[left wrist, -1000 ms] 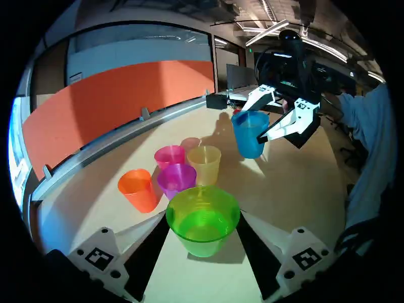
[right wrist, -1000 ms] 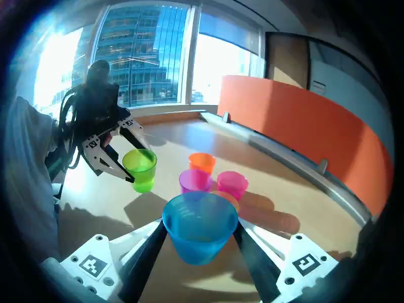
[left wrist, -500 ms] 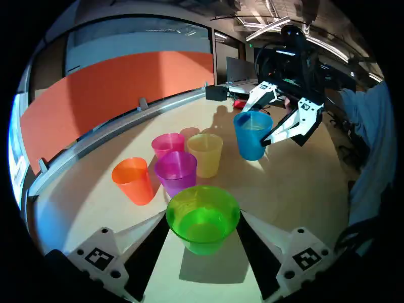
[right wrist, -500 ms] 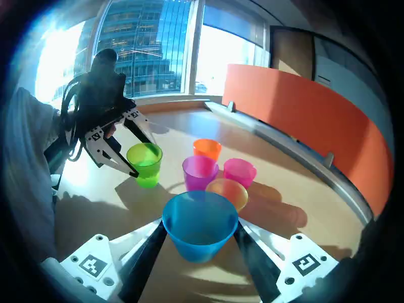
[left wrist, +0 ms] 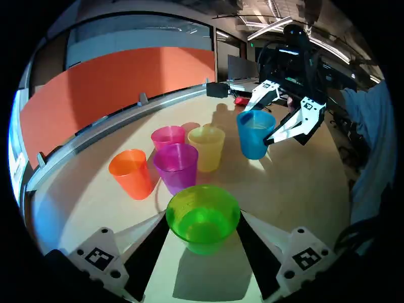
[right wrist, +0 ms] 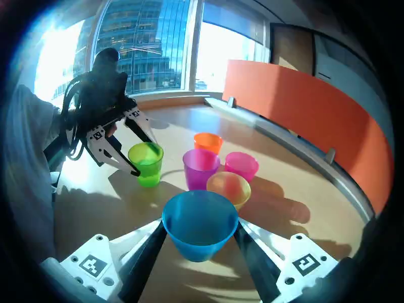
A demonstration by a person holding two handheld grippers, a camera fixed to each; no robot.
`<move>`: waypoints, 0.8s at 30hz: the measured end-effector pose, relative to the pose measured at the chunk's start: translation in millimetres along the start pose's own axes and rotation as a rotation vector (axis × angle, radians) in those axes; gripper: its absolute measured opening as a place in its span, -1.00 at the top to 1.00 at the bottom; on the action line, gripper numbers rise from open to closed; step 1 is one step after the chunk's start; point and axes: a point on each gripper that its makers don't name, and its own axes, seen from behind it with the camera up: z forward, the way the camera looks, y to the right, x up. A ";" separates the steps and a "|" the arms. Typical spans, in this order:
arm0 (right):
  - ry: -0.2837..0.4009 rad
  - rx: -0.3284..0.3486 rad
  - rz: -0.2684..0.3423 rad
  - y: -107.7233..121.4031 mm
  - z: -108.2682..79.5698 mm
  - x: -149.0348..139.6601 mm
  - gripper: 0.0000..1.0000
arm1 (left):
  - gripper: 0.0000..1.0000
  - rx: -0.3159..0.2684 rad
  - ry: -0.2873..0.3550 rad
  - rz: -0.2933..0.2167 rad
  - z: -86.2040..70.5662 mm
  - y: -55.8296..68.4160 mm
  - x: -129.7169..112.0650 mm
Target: Pour water
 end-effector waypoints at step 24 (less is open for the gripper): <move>-0.009 0.004 -0.008 -7.2 9.6 -2.0 -0.84 | -0.99 0.000 -0.037 -0.009 -0.6 -2.7 -13.3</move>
